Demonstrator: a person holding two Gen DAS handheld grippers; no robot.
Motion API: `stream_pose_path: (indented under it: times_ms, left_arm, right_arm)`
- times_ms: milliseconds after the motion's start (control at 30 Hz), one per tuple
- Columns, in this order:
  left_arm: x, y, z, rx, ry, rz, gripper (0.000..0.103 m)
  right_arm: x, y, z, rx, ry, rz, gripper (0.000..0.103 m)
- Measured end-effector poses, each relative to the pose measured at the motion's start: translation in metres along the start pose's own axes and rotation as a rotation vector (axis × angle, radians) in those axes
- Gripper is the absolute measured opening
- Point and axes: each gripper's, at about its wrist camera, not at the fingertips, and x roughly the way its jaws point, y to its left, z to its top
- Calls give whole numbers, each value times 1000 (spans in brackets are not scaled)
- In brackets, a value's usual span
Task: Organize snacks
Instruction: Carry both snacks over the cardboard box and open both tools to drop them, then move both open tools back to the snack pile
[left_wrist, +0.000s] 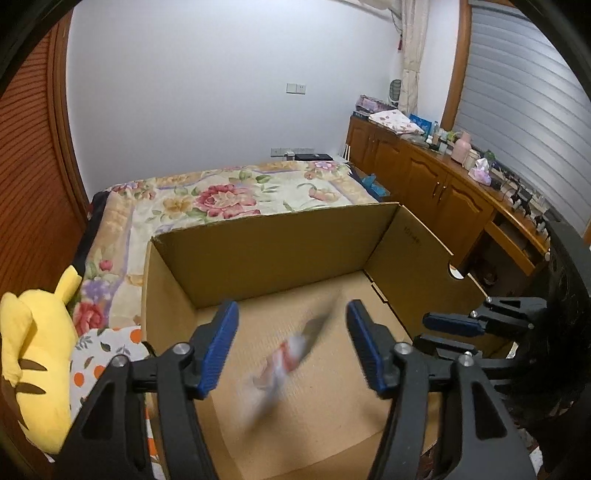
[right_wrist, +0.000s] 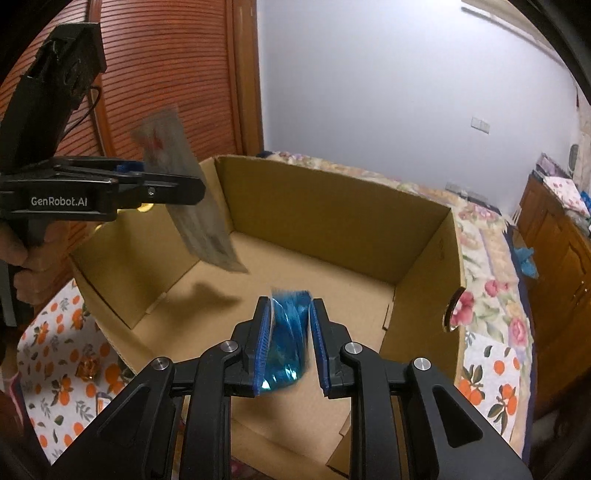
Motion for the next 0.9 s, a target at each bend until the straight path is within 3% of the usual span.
stream_pose_path:
  times_ms: [67,133,567,900]
  left_arm:
    - [-2,1,0,-3,-3,-1,66]
    - [-7,1,-1,-3,-9,-5,69]
    - [-82,-14,-39,28,-100,-22,80]
    - [-101,-16,-102,50,-70,-48,86]
  right_arm:
    - [0,-1,-1,14,1,2,24]
    - [-2,-1,-1,18,-3,-14,36]
    - [-86,15,-20,59,-93,-72,46]
    - [-131,39,-81,128,-111,-126,56]
